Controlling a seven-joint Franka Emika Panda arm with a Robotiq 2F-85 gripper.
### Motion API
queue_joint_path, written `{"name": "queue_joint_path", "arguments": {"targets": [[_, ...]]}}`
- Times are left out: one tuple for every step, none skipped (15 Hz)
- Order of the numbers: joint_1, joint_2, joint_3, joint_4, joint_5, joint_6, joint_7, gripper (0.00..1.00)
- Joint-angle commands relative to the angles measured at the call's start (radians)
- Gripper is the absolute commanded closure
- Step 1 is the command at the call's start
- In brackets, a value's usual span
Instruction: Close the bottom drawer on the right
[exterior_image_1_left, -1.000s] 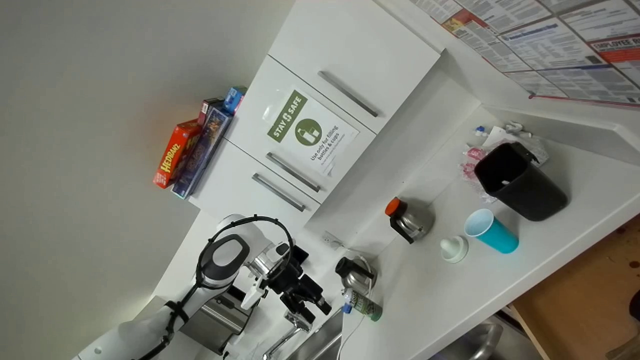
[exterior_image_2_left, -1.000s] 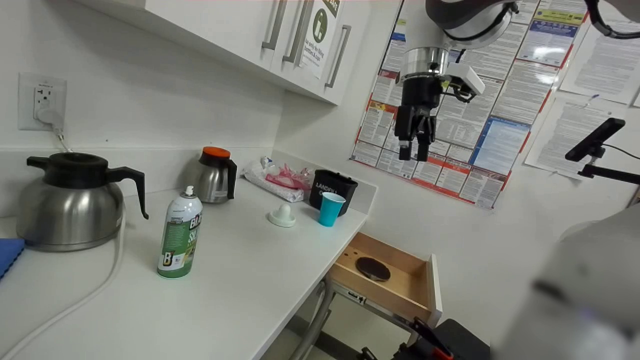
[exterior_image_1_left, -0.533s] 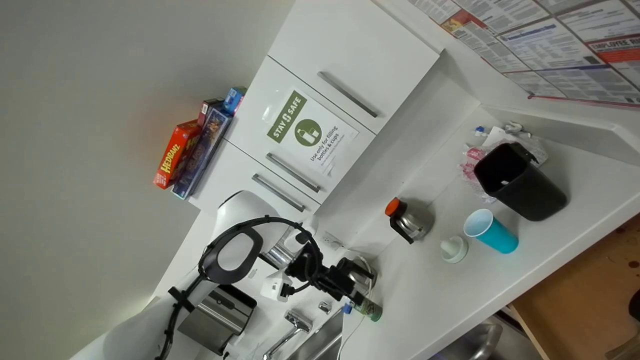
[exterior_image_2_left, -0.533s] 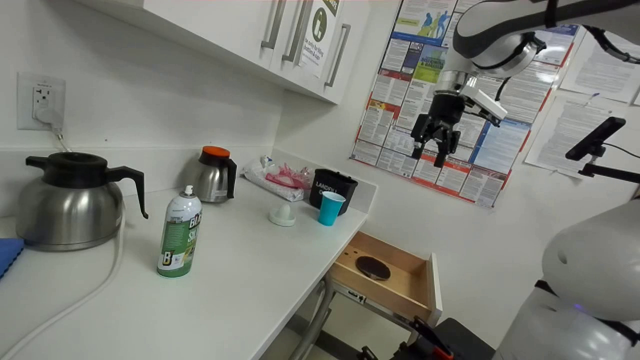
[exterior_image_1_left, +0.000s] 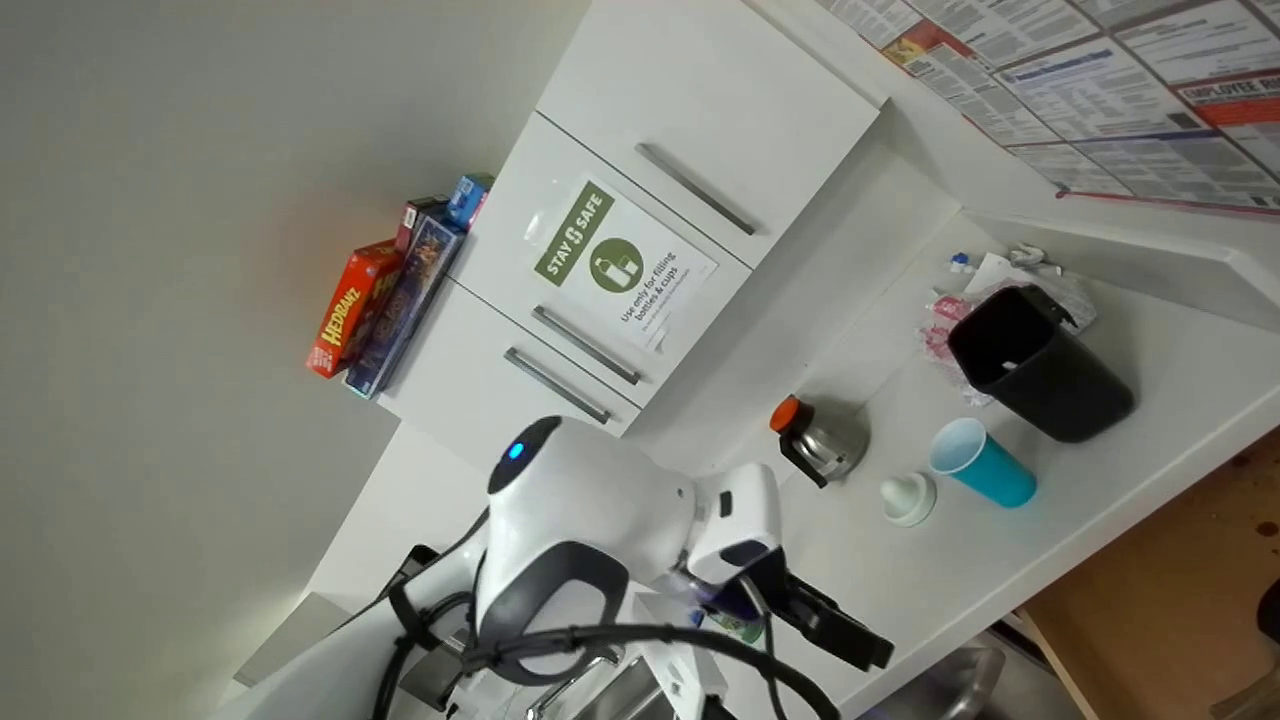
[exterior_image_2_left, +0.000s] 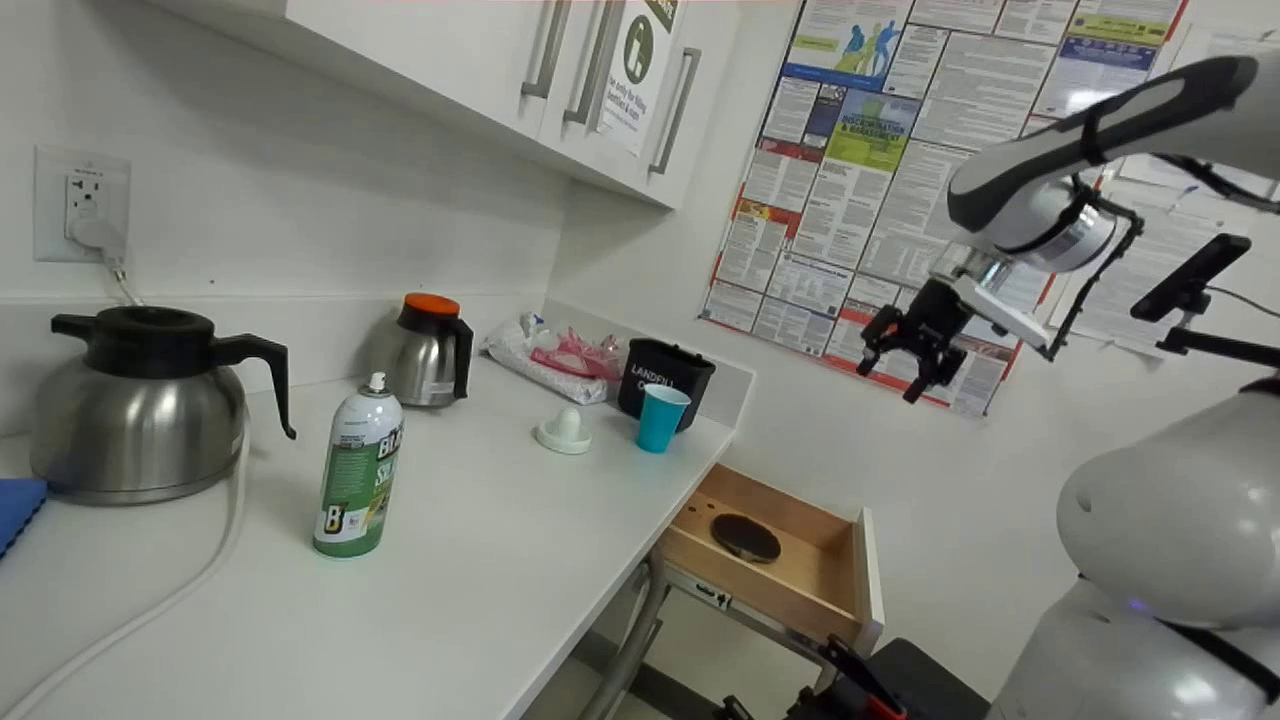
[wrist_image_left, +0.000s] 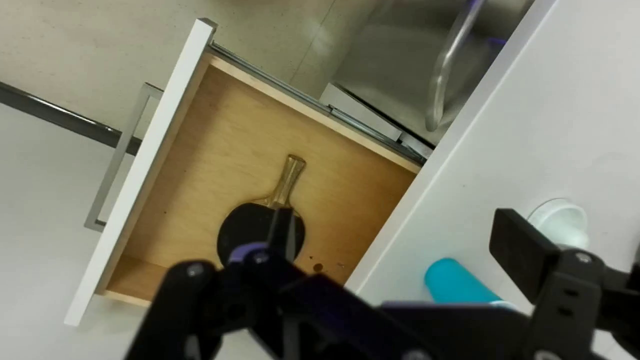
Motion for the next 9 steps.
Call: {"name": "queue_joint_path", "arguments": {"targets": [[-0.039,0.035,0.008,-0.01,0.035,0.017,-0.037,0.0],[-0.043,0.062,-0.007,-0.016,0.046,0.023,-0.056,0.0],[-0.044,0.082,-0.011,-0.017,0.052,0.027,-0.062,0.0],[-0.044,0.094,-0.011,-0.016,0.054,0.032,-0.061,0.0],[-0.043,0.099,-0.01,-0.016,0.055,0.033,-0.061,0.0],[-0.043,0.099,-0.008,-0.016,0.055,0.033,-0.061,0.0],[-0.043,0.099,-0.008,-0.015,0.055,0.033,-0.061,0.0],[-0.039,0.108,-0.017,0.002,0.08,0.037,-0.057,0.0],[-0.04,0.124,-0.036,0.021,0.127,0.049,-0.045,0.0]]}}
